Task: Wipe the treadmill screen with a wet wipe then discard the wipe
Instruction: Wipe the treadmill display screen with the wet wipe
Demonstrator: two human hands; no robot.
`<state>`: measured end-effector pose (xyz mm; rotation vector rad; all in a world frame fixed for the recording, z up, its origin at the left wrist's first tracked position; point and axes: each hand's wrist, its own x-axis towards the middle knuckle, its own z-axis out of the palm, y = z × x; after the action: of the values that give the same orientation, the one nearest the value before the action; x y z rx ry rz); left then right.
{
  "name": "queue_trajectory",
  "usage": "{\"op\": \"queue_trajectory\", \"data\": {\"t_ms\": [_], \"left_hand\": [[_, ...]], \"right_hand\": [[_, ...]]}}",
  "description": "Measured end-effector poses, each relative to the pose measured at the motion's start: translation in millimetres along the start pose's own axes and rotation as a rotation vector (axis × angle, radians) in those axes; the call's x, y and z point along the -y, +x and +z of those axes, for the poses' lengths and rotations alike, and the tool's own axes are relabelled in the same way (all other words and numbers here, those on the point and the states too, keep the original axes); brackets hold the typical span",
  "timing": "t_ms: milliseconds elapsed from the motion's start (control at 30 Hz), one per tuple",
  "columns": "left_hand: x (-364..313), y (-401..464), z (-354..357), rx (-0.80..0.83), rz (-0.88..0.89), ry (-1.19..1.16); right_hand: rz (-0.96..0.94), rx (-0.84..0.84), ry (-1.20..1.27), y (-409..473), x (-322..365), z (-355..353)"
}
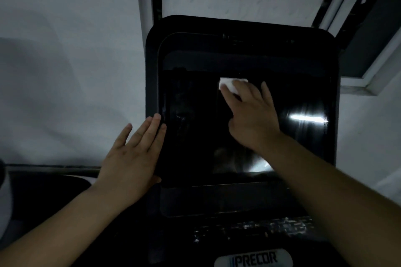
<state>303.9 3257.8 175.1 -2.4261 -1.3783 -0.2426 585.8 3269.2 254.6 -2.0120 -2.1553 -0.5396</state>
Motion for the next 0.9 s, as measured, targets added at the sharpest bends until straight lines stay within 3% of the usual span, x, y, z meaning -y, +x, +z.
{"op": "queue_trajectory", "data": {"t_ms": [200, 467, 733, 900], "left_hand": [[2.6, 0.9, 2.1, 0.021, -0.018, -0.02], [3.8, -0.3, 4.9, -0.006, -0.01, -0.032], [0.6, -1.6, -1.1, 0.035, -0.027, 0.018], [0.0, 0.1, -3.8, 0.05, -0.056, -0.022]], "right_hand": [[-0.073, -0.084, 0.023, 33.3, 52.0, -8.4], [-0.277, 0.105, 0.123, -79.5, 114.9, 36.9], [-0.139, -0.078, 0.025, 37.7, 101.7, -7.6], [-0.18, -0.057, 0.062, -31.8, 115.9, 27.1]]}}
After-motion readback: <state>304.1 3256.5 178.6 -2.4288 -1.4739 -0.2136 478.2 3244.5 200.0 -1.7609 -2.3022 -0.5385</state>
